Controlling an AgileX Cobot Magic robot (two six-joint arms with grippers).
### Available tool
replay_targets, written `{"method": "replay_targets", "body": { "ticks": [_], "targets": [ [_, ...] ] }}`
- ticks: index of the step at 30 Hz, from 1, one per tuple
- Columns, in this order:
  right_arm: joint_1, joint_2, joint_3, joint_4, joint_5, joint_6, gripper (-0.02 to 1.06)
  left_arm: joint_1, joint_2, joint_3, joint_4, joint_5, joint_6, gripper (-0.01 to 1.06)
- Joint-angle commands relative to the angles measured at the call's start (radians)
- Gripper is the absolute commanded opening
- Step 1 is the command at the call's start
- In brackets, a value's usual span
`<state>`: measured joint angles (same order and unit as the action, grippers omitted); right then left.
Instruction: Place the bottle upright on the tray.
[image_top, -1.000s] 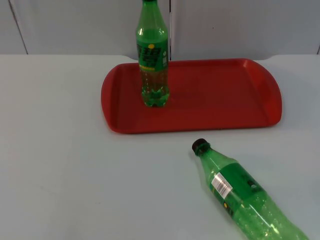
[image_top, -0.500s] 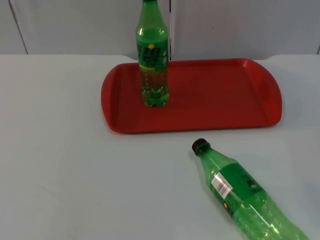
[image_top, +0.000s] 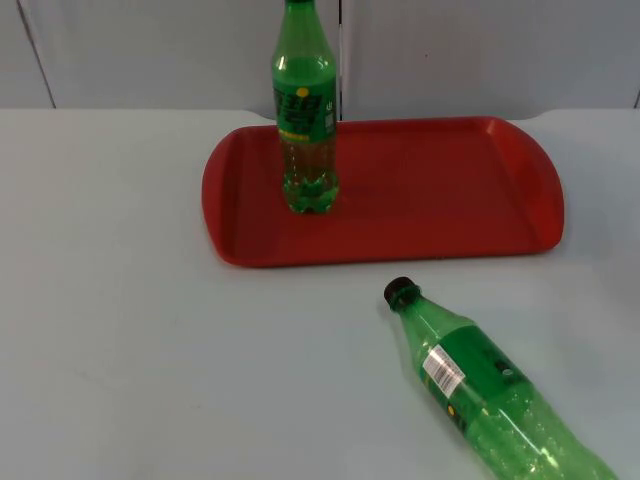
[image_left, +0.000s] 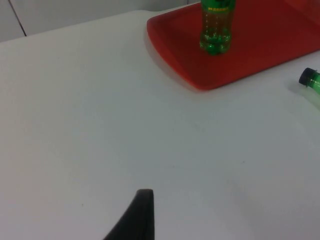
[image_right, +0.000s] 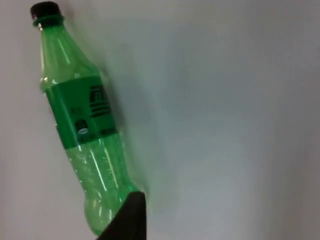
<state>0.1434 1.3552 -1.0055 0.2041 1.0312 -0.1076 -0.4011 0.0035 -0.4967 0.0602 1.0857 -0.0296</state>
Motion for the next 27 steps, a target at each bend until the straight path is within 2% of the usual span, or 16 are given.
{"method": "replay_targets", "body": {
  "ticks": [1,4,5,9,11,15,22,27],
  "targets": [
    [0.062,0.037,-0.028,0.003,-0.017,0.006,1.04,-0.005,-0.004,0.004,0.004,-0.009,-0.007,1.05],
    [0.174,0.111,-0.071,-0.033,-0.027,0.049,1.04,-0.005,-0.004,0.004,0.004,-0.009,-0.007,1.05],
    [0.174,0.111,-0.071,-0.033,-0.027,0.049,1.04,-0.005,-0.004,0.004,0.004,-0.009,-0.007,1.05],
    [0.327,0.220,-0.140,-0.125,-0.032,0.147,1.04,-0.005,-0.004,0.004,0.004,-0.009,-0.007,1.05],
    [0.361,0.248,-0.156,-0.146,-0.036,0.169,1.04,-0.005,-0.004,0.004,0.004,-0.009,-0.007,1.05],
    [0.471,0.346,-0.210,-0.214,-0.087,0.261,1.03,-0.005,-0.004,0.004,0.004,-0.009,-0.007,1.05],
    [0.562,0.472,-0.224,-0.228,-0.143,0.340,1.03,-0.005,-0.004,0.004,0.004,-0.009,-0.007,1.05],
    [0.567,0.541,-0.224,-0.230,-0.191,0.392,1.03,-0.005,-0.004,0.004,0.004,-0.009,-0.007,1.05]
  ]
}}
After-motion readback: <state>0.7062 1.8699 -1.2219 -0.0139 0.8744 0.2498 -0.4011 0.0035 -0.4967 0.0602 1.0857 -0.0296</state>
